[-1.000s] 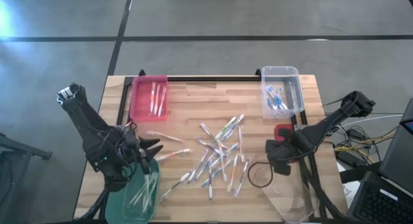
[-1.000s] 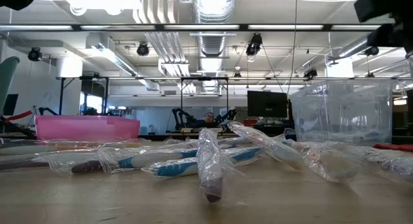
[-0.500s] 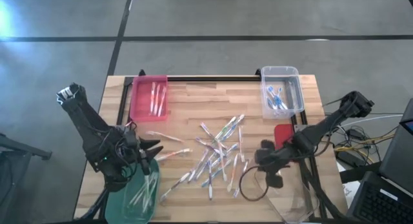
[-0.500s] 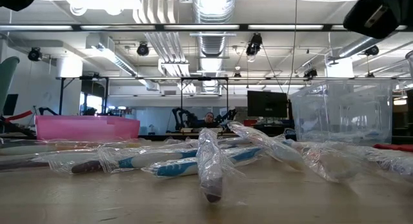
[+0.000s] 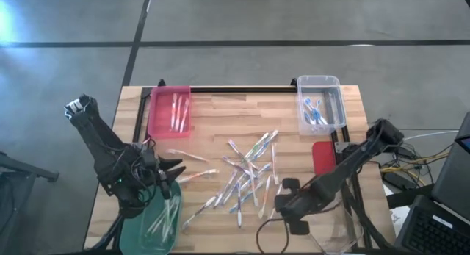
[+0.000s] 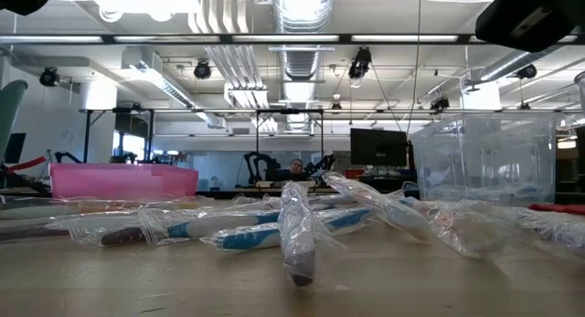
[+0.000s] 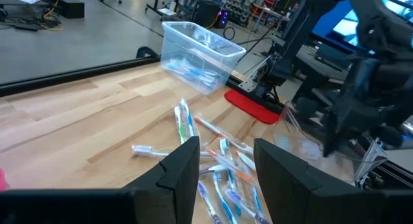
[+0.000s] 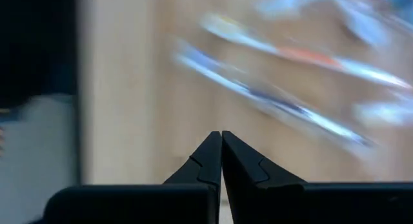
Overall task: Pick & Place Toothbrushes
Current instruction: Adjust the bottom transparent bin
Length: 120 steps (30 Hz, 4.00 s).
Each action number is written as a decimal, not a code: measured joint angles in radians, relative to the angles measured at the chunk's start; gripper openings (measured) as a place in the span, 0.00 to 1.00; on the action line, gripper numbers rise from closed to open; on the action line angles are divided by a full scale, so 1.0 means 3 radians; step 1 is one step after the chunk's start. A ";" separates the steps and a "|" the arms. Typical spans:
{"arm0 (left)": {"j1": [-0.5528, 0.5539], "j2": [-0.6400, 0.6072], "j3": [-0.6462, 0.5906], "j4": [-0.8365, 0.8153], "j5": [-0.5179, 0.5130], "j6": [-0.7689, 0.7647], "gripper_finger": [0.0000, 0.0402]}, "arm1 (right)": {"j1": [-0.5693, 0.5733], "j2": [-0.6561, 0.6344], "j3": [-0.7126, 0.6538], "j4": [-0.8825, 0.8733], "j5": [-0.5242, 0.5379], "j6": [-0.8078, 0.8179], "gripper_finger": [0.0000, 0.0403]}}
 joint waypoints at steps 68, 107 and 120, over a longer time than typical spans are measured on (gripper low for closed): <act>-0.0001 0.0000 0.0000 0.0176 0.0034 0.0196 0.38 | 0.1562 0.0188 0.0362 -0.0015 0.0229 0.2807 0.02; -0.0001 0.0006 0.0000 0.0411 0.0070 0.0273 0.38 | -0.0154 0.0050 -0.0091 -0.1108 0.0153 0.0503 0.02; -0.0001 0.0006 0.0000 0.0409 0.0086 0.0295 0.38 | -0.0116 -0.0233 -0.0302 -0.0997 0.0253 0.0708 0.02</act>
